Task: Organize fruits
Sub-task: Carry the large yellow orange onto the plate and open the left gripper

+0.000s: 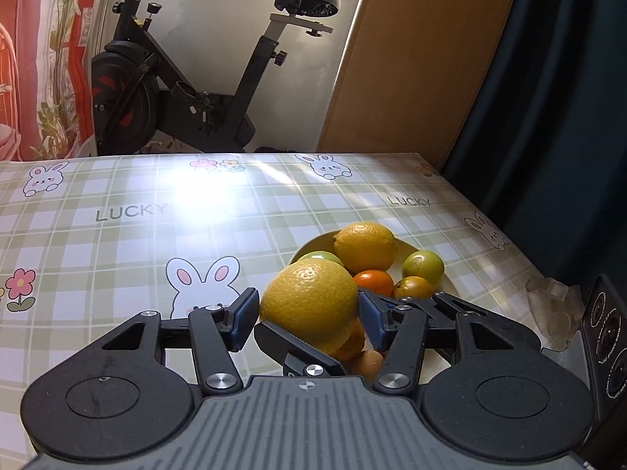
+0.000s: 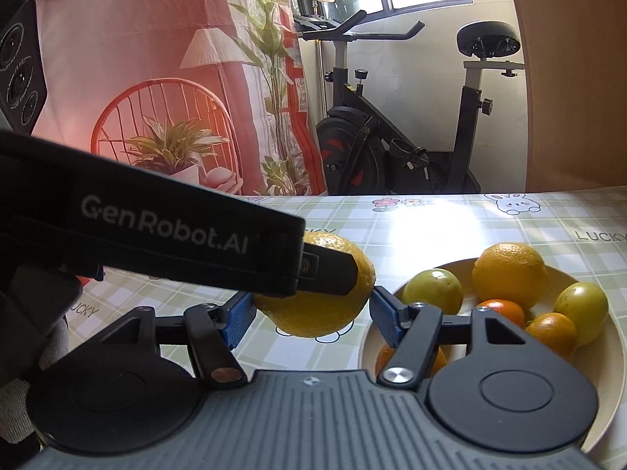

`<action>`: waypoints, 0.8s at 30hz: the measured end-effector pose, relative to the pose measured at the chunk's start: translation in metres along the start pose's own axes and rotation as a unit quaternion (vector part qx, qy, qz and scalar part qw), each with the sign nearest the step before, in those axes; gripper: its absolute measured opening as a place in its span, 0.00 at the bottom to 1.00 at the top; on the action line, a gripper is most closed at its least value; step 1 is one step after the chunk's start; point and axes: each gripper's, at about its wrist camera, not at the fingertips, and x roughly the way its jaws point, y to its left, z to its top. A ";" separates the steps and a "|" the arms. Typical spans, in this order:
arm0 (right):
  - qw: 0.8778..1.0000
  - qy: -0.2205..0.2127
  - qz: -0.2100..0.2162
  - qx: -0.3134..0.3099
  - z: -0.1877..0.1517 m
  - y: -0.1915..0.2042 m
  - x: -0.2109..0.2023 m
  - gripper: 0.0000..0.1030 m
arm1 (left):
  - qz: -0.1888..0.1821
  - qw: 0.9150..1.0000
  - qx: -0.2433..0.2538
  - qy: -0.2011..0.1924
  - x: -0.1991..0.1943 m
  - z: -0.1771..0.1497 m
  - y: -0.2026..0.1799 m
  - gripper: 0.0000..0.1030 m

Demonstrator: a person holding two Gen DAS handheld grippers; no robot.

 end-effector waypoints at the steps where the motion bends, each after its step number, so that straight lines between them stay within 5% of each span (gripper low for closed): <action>1: 1.000 -0.004 -0.006 0.004 0.000 -0.005 -0.005 0.63 | 0.000 1.000 0.005 0.000 0.002 0.000 -0.005 0.57; 24: 0.997 -0.020 -0.047 0.055 -0.011 -0.075 -0.023 0.63 | -0.007 0.999 0.026 0.038 0.051 0.008 -0.045 0.58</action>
